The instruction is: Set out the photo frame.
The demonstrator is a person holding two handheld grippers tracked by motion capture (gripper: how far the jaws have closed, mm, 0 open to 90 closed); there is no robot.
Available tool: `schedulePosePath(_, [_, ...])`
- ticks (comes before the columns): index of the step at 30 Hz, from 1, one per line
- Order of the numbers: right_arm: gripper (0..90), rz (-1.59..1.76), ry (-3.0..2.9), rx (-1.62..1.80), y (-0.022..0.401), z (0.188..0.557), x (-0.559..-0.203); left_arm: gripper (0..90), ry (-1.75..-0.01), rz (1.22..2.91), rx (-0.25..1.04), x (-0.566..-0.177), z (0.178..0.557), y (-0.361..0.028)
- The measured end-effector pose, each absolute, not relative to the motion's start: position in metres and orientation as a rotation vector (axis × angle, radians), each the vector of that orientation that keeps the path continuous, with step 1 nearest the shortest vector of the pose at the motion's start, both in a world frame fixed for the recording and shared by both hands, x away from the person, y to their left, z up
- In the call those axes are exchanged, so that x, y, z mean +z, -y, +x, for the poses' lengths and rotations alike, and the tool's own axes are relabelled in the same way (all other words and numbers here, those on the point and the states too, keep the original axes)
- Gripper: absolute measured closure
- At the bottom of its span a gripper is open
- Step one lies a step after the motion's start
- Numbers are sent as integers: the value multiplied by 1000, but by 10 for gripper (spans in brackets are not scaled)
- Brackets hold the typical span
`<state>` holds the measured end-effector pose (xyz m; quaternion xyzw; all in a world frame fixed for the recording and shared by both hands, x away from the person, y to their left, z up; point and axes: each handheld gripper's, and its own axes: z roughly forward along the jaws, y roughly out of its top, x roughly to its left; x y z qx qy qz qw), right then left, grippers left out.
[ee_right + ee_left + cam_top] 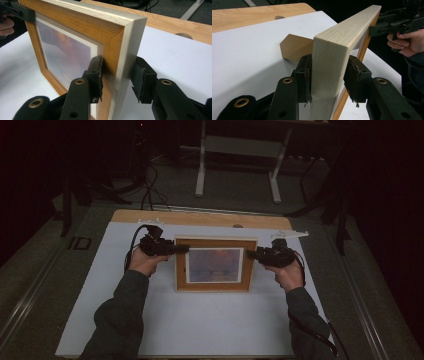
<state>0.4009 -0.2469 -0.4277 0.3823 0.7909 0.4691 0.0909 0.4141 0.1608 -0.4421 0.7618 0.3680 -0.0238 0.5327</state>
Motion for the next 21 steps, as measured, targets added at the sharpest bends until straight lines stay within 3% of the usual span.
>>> schedulePosePath(6, [612,1133,-2352,1386,246,401,-427,582,-894,1824,-51,-442,413,-161])
schedulePosePath(13, [502,1147,-2381,1344,246,402,-428,497,-916,1842,-34,-443,410,-161])
schedulePosePath(21, [477,1150,-2385,1336,251,400,-427,469,-925,1861,17,-436,401,-165])
